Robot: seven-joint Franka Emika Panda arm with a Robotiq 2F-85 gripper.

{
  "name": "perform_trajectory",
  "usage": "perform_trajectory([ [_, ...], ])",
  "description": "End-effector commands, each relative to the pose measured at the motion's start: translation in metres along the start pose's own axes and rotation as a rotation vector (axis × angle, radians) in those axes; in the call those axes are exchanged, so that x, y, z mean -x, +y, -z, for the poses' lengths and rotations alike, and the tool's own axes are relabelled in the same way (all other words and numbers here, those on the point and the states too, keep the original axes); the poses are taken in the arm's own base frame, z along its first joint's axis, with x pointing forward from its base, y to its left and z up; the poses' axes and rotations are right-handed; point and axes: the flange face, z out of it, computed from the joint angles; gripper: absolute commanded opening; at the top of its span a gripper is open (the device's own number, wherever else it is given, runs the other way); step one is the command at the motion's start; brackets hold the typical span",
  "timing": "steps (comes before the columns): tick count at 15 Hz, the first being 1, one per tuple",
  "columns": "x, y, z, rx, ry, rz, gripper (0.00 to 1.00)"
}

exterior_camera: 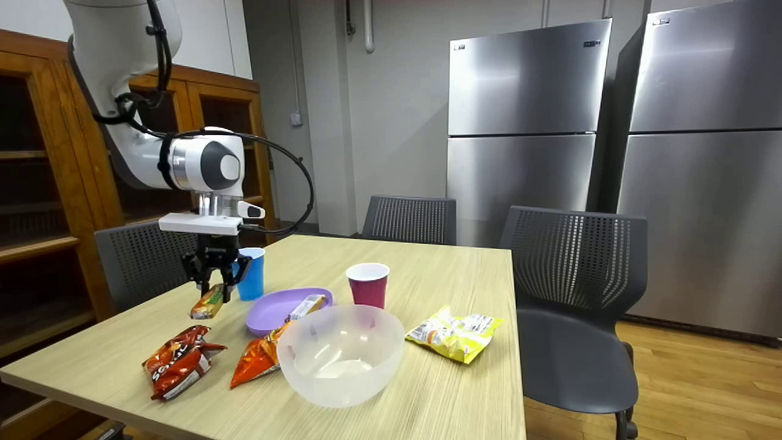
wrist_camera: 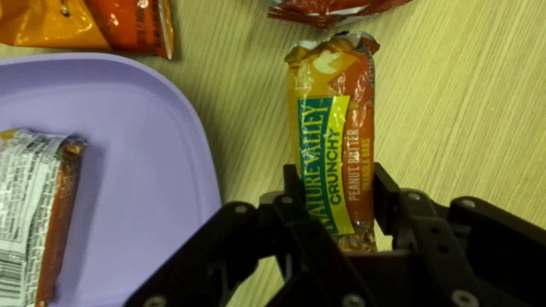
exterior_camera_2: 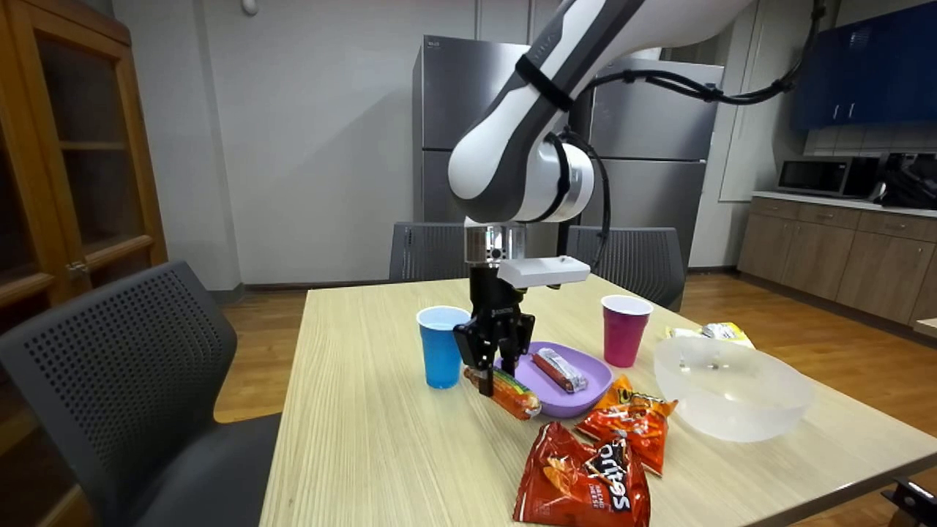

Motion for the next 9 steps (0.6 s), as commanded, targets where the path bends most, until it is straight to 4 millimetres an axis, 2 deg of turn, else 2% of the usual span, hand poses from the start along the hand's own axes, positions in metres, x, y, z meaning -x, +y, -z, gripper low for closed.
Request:
perform_trajectory([
  [1, 0.018, 0.021, 0.014, 0.002, 0.008, -0.031, 0.17],
  [5, 0.022, 0.049, 0.016, 0.002, 0.015, -0.106, 0.17],
  [9, 0.018, 0.075, 0.018, 0.011, 0.016, -0.168, 0.17],
])
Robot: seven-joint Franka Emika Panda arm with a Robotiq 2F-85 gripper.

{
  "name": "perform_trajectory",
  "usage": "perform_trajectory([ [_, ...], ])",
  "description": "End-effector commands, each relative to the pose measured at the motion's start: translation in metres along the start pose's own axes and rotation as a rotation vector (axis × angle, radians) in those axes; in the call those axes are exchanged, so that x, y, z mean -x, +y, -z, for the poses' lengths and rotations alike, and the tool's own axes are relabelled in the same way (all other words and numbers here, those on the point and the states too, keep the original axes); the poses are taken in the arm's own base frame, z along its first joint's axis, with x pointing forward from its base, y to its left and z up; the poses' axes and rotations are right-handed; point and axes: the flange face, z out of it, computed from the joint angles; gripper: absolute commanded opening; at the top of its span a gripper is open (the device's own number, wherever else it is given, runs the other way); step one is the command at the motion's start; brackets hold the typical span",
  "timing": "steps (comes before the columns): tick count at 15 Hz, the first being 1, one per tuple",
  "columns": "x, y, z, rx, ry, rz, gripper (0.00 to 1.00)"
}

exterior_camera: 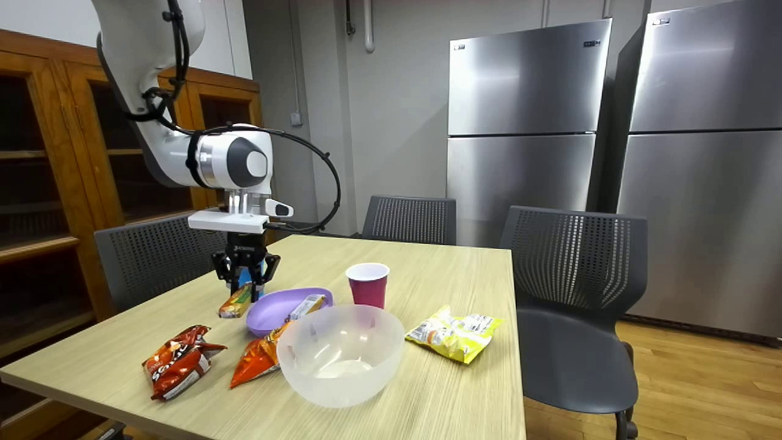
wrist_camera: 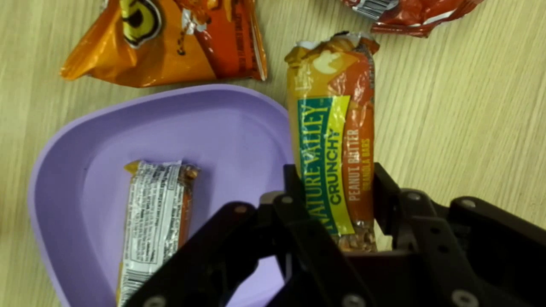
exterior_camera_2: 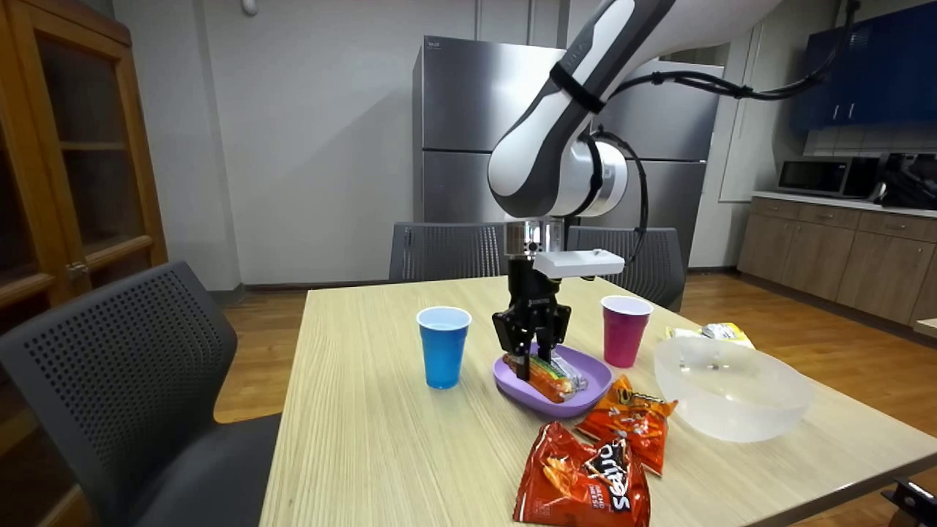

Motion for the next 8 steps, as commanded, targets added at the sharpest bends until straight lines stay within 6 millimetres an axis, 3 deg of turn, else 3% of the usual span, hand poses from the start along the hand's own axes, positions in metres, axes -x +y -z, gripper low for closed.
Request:
perform_trajectory([
  [1, -0.001, 0.018, 0.011, 0.005, 0.014, -0.063, 0.17],
  [8, -0.017, 0.047, 0.013, 0.000, 0.026, -0.128, 0.17],
])
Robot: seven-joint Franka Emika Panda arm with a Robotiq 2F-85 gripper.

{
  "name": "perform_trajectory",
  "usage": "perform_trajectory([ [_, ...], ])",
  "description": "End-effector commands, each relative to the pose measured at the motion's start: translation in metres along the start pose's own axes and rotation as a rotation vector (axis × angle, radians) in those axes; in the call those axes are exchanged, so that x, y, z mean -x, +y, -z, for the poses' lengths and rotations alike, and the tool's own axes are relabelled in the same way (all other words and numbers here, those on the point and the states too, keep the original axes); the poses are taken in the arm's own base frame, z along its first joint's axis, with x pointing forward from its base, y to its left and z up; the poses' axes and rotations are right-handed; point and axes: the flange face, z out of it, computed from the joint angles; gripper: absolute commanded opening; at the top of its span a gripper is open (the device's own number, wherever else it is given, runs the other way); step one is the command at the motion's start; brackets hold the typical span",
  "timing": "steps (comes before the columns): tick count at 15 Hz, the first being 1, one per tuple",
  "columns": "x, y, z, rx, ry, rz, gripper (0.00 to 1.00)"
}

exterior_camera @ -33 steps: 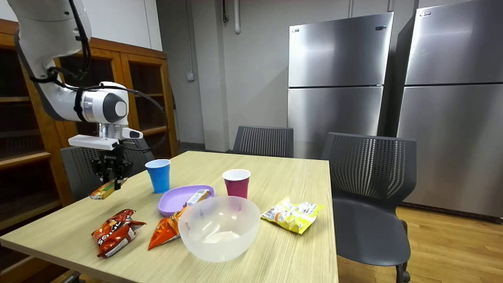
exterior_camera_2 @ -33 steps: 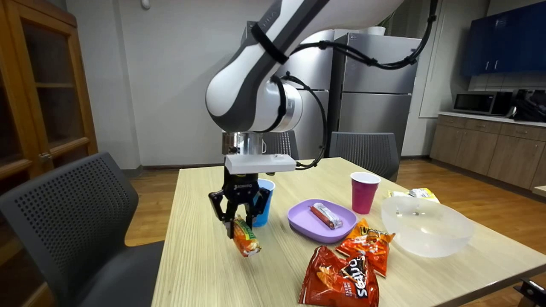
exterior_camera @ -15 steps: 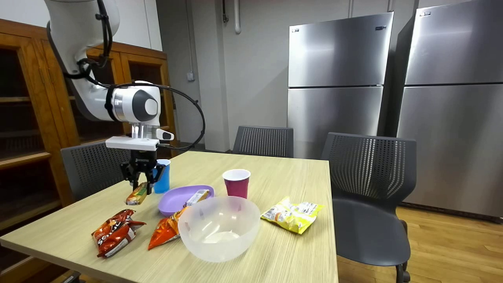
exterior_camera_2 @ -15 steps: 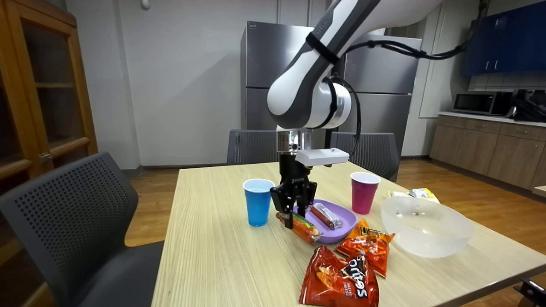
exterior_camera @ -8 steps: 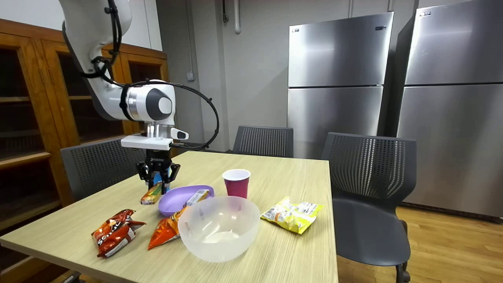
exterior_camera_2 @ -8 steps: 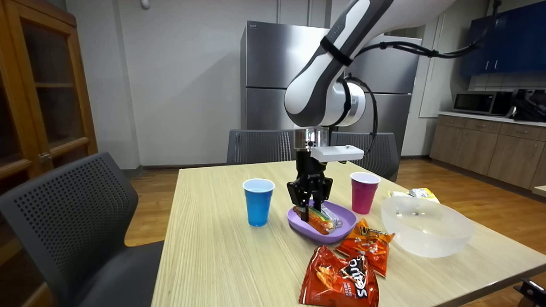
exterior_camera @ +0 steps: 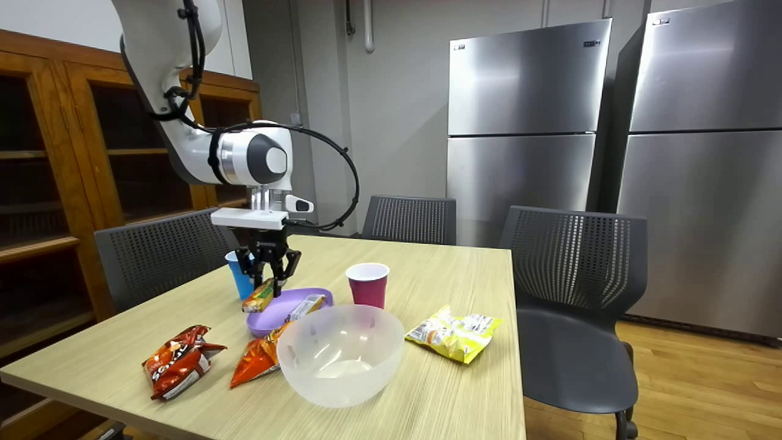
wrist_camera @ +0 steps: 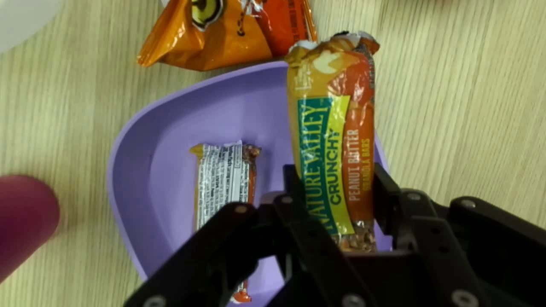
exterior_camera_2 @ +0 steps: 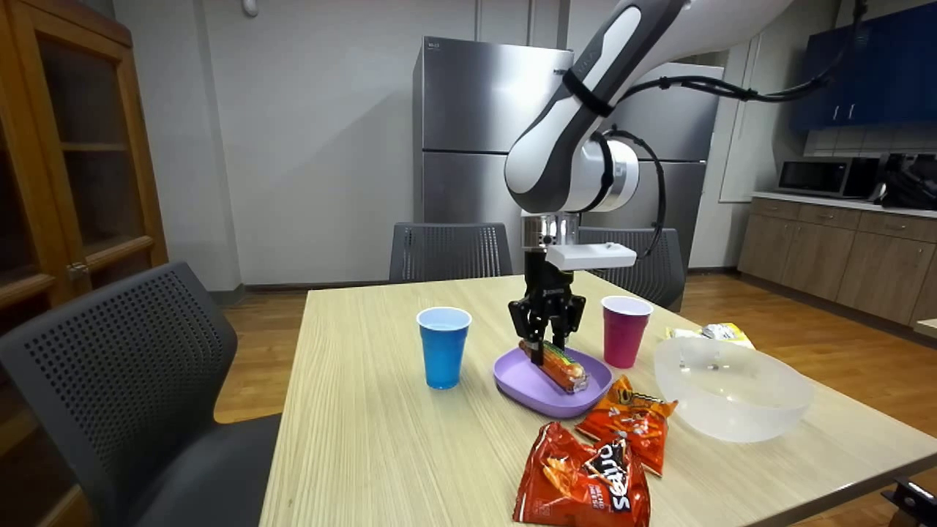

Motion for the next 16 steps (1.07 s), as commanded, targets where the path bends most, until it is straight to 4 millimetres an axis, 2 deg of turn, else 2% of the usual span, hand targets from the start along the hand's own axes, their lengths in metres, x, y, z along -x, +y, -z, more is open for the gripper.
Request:
perform_trajectory([
  [1, -0.014, 0.007, 0.001, -0.013, 0.001, -0.050, 0.17],
  [4, -0.021, 0.011, -0.005, -0.026, -0.001, -0.069, 0.17],
  [5, -0.022, 0.010, -0.006, -0.032, -0.005, -0.072, 0.57],
  [6, -0.023, 0.010, -0.008, -0.046, -0.008, -0.073, 0.68],
  [10, -0.019, -0.001, -0.003, -0.065, 0.004, -0.073, 0.96],
  [11, -0.013, -0.006, 0.000, -0.054, 0.007, -0.066, 0.99],
  [16, 0.014, -0.031, 0.012, -0.064, 0.023, -0.014, 1.00],
])
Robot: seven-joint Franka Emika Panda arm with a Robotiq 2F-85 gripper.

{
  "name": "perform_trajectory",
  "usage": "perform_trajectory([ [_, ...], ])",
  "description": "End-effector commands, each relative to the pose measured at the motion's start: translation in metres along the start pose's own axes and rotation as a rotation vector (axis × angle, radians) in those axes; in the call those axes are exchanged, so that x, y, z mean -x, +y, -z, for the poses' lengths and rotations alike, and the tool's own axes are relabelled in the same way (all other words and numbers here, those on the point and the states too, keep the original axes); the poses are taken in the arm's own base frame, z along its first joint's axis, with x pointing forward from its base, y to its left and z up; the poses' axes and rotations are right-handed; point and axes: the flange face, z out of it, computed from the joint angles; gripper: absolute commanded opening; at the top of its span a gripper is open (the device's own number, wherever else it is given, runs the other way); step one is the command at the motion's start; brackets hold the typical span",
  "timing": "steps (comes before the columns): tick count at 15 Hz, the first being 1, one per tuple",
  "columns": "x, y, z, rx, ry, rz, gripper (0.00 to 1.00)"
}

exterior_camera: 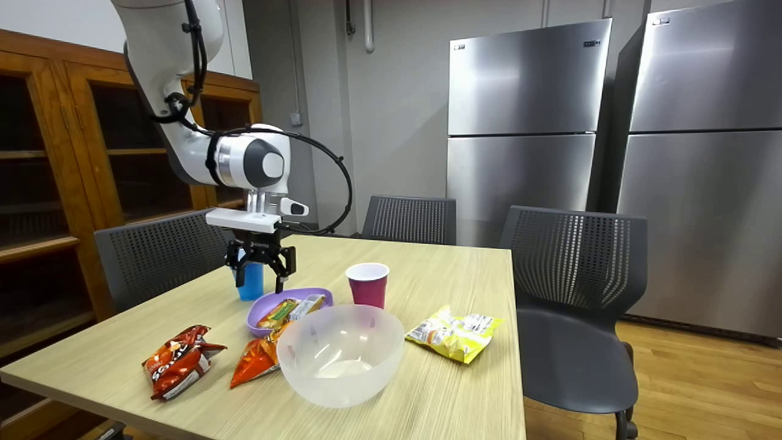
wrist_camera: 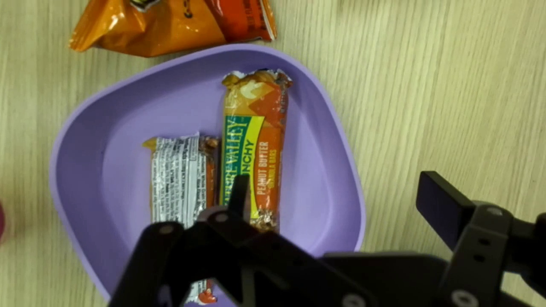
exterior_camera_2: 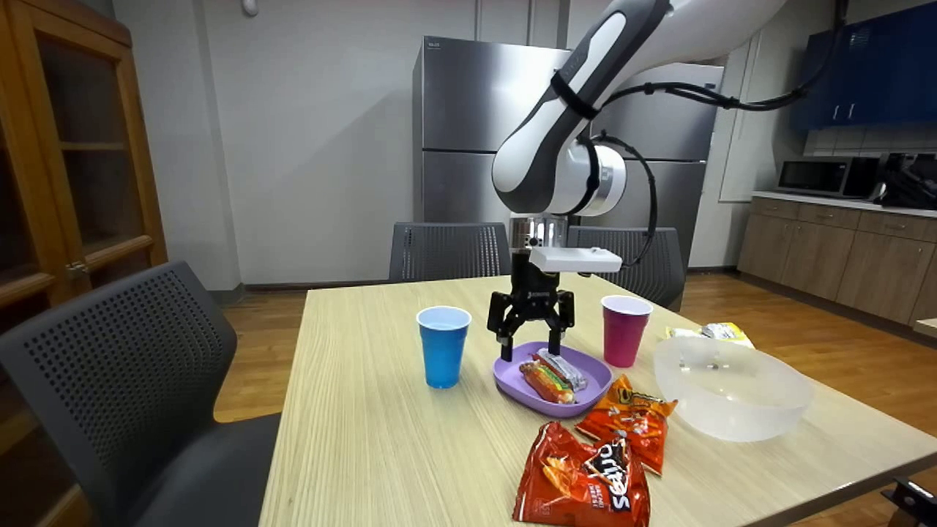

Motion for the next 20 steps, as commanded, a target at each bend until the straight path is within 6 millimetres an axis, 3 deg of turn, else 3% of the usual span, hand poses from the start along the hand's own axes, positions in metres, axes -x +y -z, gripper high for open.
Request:
perform_trajectory([
  [1, 0.031, -0.018, 0.018, -0.016, 0.016, 0.020, 1.00],
  [6, 0.057, -0.035, 0.015, -0.035, -0.013, 0.062, 1.00],
  [7, 0.058, -0.038, 0.010, -0.044, -0.028, 0.057, 1.00],
  [8, 0.045, -0.033, 0.008, -0.025, -0.030, 0.042, 1.00],
  [20, 0.051, -0.037, 0.002, -0.029, -0.045, 0.045, 1.00],
])
